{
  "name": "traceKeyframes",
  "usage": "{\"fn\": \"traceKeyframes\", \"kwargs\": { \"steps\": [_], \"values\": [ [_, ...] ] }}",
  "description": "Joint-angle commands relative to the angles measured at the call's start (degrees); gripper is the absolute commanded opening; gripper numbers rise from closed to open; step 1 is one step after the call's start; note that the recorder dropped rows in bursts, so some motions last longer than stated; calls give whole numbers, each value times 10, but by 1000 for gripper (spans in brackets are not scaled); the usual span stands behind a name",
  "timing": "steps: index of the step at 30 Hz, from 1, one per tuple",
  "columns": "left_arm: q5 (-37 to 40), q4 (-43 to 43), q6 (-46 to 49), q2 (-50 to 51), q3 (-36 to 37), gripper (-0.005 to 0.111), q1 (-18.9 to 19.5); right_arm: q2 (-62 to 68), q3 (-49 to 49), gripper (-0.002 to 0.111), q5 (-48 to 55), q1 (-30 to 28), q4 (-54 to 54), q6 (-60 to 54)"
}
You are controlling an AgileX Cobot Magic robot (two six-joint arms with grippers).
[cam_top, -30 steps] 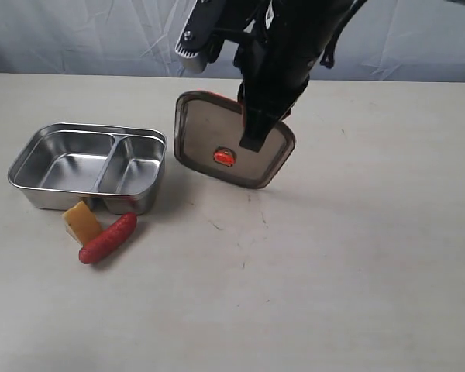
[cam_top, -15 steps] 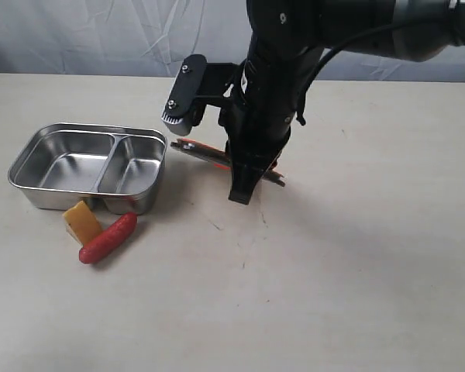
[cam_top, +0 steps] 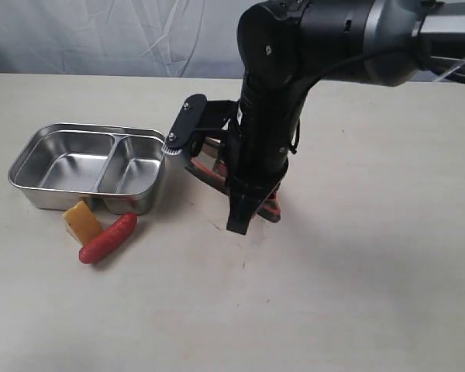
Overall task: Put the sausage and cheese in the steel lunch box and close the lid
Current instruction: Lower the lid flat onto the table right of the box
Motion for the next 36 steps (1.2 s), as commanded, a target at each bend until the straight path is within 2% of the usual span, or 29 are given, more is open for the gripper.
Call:
{"fn": "traceKeyframes", "kwargs": {
  "steps": [1,10,25,36],
  "values": [
    [-5,-1,1,-3,3,0,-3,15,8,-1,7,1,5,-1],
    [-5,-1,1,-3,3,0,-3,20,8,-1,-24,1,7,-2],
    [-5,-1,1,-3,3,0,-3,92,8,-1,-22,1,-8,0],
    [-5,-1,1,-3,3,0,-3,95,8,-1,-9,1,-6,6]
  ]
}}
